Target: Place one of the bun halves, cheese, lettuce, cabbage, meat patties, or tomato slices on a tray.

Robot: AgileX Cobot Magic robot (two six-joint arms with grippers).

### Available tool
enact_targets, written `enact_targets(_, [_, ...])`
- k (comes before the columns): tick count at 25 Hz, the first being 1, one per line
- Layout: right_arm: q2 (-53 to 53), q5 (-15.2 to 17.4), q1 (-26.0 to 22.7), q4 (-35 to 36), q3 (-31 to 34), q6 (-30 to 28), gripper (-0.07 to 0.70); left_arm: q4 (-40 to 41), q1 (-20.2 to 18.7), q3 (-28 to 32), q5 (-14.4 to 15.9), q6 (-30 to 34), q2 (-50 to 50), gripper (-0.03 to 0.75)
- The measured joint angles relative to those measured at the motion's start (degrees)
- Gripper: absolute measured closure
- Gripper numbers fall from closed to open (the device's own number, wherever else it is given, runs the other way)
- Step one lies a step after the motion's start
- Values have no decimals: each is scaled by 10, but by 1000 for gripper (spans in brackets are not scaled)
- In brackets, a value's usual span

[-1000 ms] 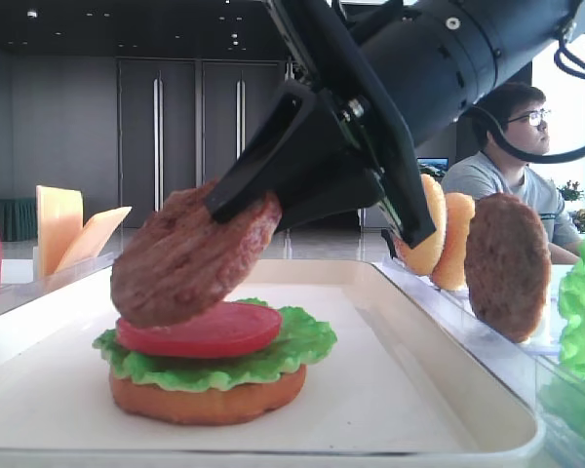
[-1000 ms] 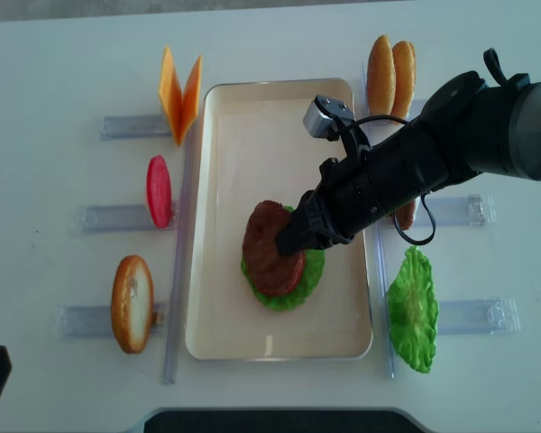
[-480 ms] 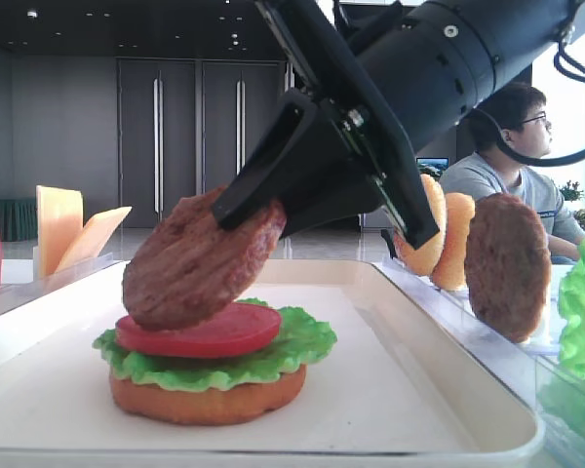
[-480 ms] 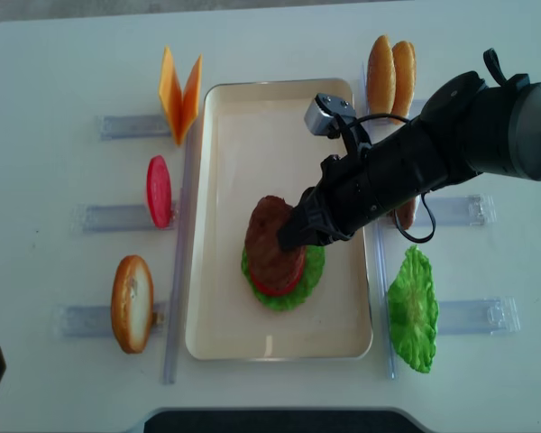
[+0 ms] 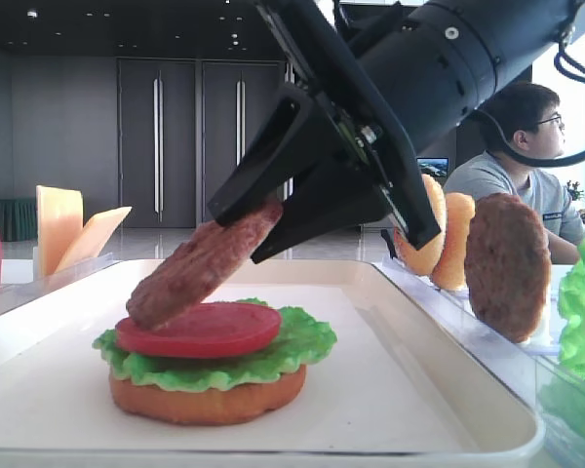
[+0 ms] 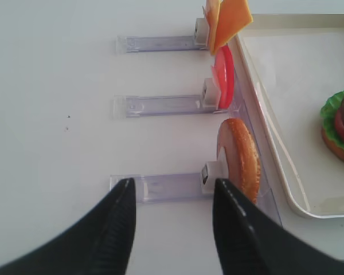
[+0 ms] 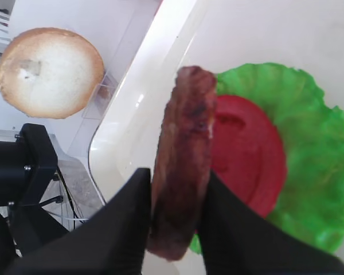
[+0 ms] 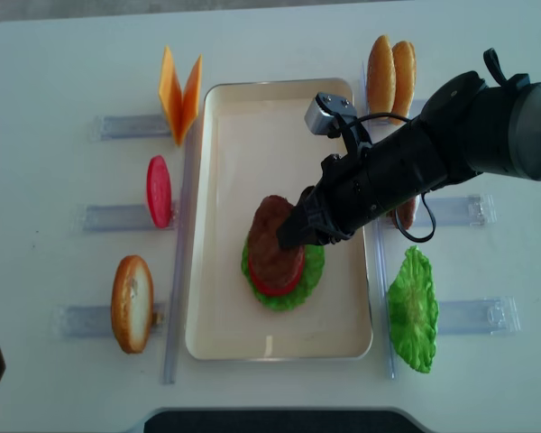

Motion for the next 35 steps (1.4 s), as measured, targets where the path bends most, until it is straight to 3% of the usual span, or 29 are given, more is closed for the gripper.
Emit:
enact_targets(13, [0,-19,0,-55,0,27,256,0,0,0,0,0,0,377])
enact_targets(22, [-27,-57,0,-200,0,126,246,0,0,0,0,0,0,377])
enact_targets(28, [-109,-64,0,-314,0,227,244,0,0,0,0,0,0,377])
enact_targets(32, [-155,-52,0,-458,0,357,244,0,0,0,0,0,0,377])
enact_targets(35, [-185,-18,0,-575,0,460,244,0,0,0,0,0,0,377])
